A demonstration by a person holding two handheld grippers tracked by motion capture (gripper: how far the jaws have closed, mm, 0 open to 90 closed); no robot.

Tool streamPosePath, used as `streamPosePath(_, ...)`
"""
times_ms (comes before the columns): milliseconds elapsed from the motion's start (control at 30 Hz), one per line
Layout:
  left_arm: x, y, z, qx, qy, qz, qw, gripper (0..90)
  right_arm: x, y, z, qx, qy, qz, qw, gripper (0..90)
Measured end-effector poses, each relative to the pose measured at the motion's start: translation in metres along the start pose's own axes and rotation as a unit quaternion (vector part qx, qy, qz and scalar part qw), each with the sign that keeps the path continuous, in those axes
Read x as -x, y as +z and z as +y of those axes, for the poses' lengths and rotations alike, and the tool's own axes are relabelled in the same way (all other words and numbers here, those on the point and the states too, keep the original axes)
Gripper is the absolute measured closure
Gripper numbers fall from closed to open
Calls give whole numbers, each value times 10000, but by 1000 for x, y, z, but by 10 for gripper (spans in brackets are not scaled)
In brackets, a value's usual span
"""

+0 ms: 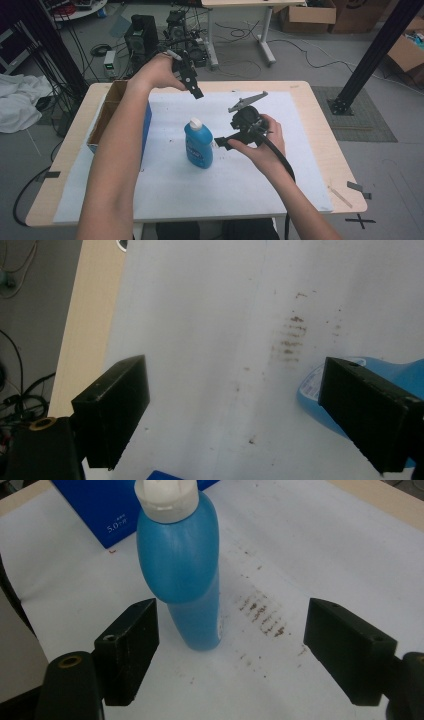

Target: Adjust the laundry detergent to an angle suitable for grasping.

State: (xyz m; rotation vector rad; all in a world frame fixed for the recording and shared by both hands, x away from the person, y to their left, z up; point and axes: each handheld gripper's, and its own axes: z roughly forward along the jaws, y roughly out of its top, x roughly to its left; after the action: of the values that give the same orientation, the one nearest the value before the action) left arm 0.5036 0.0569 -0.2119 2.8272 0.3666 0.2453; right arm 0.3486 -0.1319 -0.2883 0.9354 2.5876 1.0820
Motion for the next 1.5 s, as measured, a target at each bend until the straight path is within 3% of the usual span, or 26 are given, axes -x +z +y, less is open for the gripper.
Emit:
streamPosePath(467, 1, 2, 1, -30, -5, 25, 10000, 137, -16, 25, 4, -14, -48, 56, 10000, 220)
streamPosePath(1000, 0, 4, 2, -33, -13, 3, 10000, 137, -22, 51, 12, 22, -127, 188, 9997, 223)
streamPosePath(1500, 0, 1, 2, -3, -19, 7, 10000, 137, -28, 76, 13, -26, -95, 159, 9998, 253)
